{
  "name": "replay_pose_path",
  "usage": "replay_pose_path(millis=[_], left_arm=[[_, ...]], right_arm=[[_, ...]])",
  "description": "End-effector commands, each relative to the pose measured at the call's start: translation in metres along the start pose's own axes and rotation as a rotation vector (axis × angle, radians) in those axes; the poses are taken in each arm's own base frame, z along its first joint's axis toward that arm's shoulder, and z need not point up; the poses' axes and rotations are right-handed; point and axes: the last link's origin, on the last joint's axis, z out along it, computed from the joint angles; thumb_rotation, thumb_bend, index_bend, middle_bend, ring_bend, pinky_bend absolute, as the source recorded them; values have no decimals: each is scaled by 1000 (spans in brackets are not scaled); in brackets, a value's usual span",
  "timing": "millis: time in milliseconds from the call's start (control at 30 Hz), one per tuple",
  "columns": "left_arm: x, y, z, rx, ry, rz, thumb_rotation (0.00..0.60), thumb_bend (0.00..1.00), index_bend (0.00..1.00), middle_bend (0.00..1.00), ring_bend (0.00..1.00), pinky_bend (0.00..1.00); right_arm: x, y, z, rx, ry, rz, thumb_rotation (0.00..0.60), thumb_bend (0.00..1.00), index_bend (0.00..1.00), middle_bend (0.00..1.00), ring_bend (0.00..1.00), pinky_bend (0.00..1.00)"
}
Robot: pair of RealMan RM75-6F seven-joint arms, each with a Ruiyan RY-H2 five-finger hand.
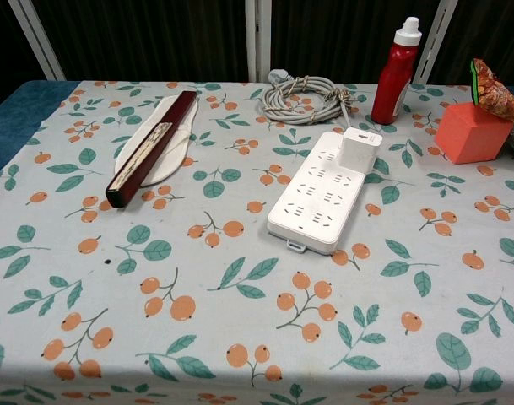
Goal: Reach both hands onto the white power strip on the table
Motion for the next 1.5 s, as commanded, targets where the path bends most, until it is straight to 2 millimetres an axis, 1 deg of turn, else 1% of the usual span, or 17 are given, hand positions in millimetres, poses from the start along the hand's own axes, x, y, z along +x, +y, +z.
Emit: replay_pose_path(millis=[33, 233, 467, 567, 667, 767, 867, 900, 967, 1000, 1067, 1100, 1267, 1400, 1500], left_arm=[[-2, 0, 1, 5, -9, -5, 600, 78, 185, 179, 84, 45], [-5, 2, 5, -1, -26, -3, 600, 78, 186, 179, 84, 45], [0, 7, 10, -29, -10, 1, 600, 78, 185, 179, 84, 46], [2, 14, 19, -63, -3, -14, 600, 78, 185, 179, 84, 46], [6, 34, 34, -166, 3, -20, 600, 78, 185, 180, 84, 46], [10, 63, 52, -313, 2, -15, 600, 78, 185, 180, 84, 46], [15, 101, 69, -480, 2, -21, 600, 79, 185, 180, 85, 47], [16, 119, 75, -555, -4, -36, 600, 78, 185, 180, 85, 47], [15, 147, 81, -671, -27, -66, 600, 78, 185, 180, 85, 48], [13, 166, 85, -747, -49, -81, 600, 78, 185, 180, 85, 50], [6, 193, 91, -849, -81, -86, 600, 79, 185, 180, 85, 52], [1, 210, 96, -903, -98, -85, 600, 79, 186, 180, 84, 52], [-23, 272, 114, -1033, -145, -57, 600, 78, 185, 179, 84, 52], [-37, 309, 120, -1092, -168, -38, 600, 78, 178, 179, 84, 52], [-48, 329, 126, -1109, -200, -20, 600, 78, 175, 179, 84, 52]], right_arm=[[-1, -2, 2, 4, -2, 0, 600, 269, 37, 147, 30, 176], [-4, -6, 7, 18, -16, -4, 600, 269, 37, 147, 30, 176], [-6, -14, 12, 45, -15, -21, 600, 269, 37, 152, 31, 176], [-6, -21, 18, 63, -28, -28, 600, 269, 37, 159, 36, 176], [-7, -34, 33, 105, -52, -53, 600, 266, 38, 163, 40, 177], [-8, -55, 53, 164, -81, -79, 600, 267, 40, 165, 41, 191], [-11, -82, 77, 226, -111, -95, 600, 266, 40, 166, 49, 213], [-14, -93, 87, 249, -127, -99, 600, 267, 40, 167, 53, 220], [-19, -110, 102, 280, -160, -100, 600, 267, 40, 171, 60, 232], [-24, -122, 113, 298, -185, -97, 600, 267, 40, 174, 64, 237], [-33, -137, 129, 313, -225, -94, 600, 268, 40, 178, 70, 249], [-40, -146, 139, 317, -247, -100, 600, 268, 40, 180, 75, 258], [-65, -182, 174, 343, -293, -160, 600, 271, 40, 188, 87, 288], [-77, -203, 189, 363, -311, -189, 600, 281, 38, 200, 93, 298], [-86, -213, 195, 376, -323, -234, 600, 283, 39, 207, 94, 299]])
